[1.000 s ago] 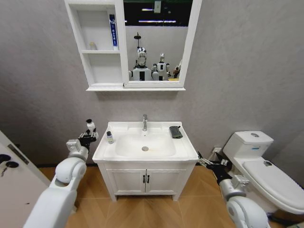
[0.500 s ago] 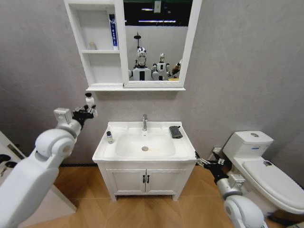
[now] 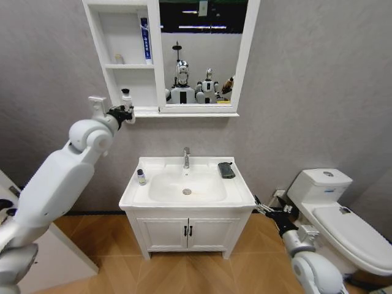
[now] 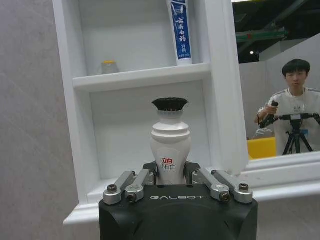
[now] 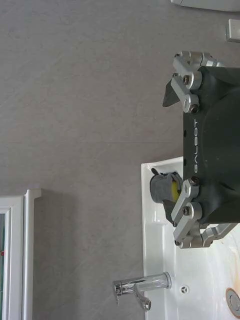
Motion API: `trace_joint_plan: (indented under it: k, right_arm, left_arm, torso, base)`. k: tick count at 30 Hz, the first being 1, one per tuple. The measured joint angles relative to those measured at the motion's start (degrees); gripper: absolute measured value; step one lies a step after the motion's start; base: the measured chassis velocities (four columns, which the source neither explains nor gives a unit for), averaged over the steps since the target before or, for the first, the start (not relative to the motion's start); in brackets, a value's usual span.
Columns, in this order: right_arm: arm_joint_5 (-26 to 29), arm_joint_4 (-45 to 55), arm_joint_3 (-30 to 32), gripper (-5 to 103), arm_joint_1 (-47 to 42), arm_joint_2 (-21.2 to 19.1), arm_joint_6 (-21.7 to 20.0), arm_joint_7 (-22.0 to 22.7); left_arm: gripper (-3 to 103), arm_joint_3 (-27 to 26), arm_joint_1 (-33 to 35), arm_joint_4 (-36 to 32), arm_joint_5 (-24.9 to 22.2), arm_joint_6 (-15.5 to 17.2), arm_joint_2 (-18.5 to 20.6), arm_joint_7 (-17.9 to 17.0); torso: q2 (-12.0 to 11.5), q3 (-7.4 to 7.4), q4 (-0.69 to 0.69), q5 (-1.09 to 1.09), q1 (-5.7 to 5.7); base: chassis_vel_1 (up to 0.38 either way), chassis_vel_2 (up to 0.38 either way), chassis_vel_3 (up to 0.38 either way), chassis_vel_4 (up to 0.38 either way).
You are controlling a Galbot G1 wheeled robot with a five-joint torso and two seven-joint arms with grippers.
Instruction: Move facial cleanser and shampoo from washbasin to cabinet, then wipe washbasin with towel.
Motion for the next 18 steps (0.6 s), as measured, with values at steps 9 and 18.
trace_joint_plan:
  k: [9, 18]
  right_arm:
    - [0.8, -0.7, 0.7, 100, 0.2, -0.1, 0.4, -0.1]
    - [0.6, 1.4, 1.2, 100, -0.6, 1.2, 0.1, 0.1]
  left_arm:
    - [28, -0.3, -7.0, 15.7, 7.1, -1.4, -8.0, 4.2]
    - [28, -0.9, -12.9, 30.9, 16.6, -6.7, -14.0, 10.0]
  torso:
    - [0.0, 0.00, 0.00, 0.01, 0.00]
    - [0.0, -0.01, 0.01, 0.00, 0.00]
  base:
    - [0.000, 0.000, 0.000, 0.000]
    - [0.000, 0.000, 0.000, 0.000]
